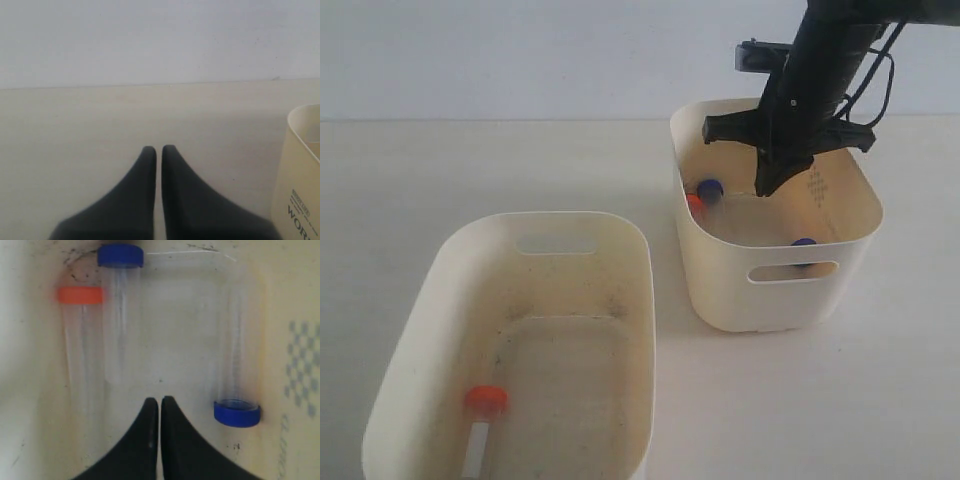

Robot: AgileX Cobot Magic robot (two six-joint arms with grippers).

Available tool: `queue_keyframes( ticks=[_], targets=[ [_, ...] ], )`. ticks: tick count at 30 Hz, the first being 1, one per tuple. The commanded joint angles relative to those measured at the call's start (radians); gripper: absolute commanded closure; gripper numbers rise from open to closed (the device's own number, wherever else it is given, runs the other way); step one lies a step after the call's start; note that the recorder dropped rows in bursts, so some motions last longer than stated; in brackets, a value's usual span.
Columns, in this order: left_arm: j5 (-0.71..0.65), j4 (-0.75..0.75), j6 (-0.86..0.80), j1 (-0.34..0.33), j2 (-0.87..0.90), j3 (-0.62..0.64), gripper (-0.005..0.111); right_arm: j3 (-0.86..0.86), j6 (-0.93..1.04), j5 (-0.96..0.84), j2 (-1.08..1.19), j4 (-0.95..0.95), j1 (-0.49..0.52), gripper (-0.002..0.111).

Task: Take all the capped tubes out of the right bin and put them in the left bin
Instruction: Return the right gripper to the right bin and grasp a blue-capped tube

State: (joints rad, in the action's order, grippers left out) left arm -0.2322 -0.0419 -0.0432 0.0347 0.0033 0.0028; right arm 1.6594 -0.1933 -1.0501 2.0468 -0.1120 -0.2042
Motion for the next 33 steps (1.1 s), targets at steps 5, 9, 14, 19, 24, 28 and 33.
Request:
queue_keyframes(
  ticks=[5, 9, 14, 19, 24, 28, 33],
  targets=[
    [0.005, 0.002, 0.008, -0.001, -0.003, -0.003, 0.102, 0.010, 0.000, 0.040, 0.010, -0.013, -0.014, 0.107],
    [0.005, 0.002, 0.008, -0.001, -0.003, -0.003, 0.102, 0.049, 0.005, 0.036, 0.010, -0.010, -0.017, 0.107],
    [0.005, 0.002, 0.008, -0.001, -0.003, -0.003, 0.102, 0.058, 0.005, 0.031, 0.016, -0.005, -0.017, 0.107],
    [0.005, 0.002, 0.008, -0.001, -0.003, -0.003, 0.102, 0.058, 0.005, 0.015, 0.062, 0.003, -0.017, 0.107],
    [0.005, 0.002, 0.008, -0.001, -0.003, -0.003, 0.102, 0.058, -0.001, 0.017, 0.114, -0.001, -0.017, 0.107],
    [0.005, 0.002, 0.008, -0.001, -0.003, -0.003, 0.102, 0.058, 0.007, 0.068, 0.129, -0.007, -0.017, 0.107],
    [0.005, 0.002, 0.008, -0.001, -0.003, -0.003, 0.102, 0.058, 0.053, 0.109, 0.131, -0.051, -0.017, 0.090]
  ],
)
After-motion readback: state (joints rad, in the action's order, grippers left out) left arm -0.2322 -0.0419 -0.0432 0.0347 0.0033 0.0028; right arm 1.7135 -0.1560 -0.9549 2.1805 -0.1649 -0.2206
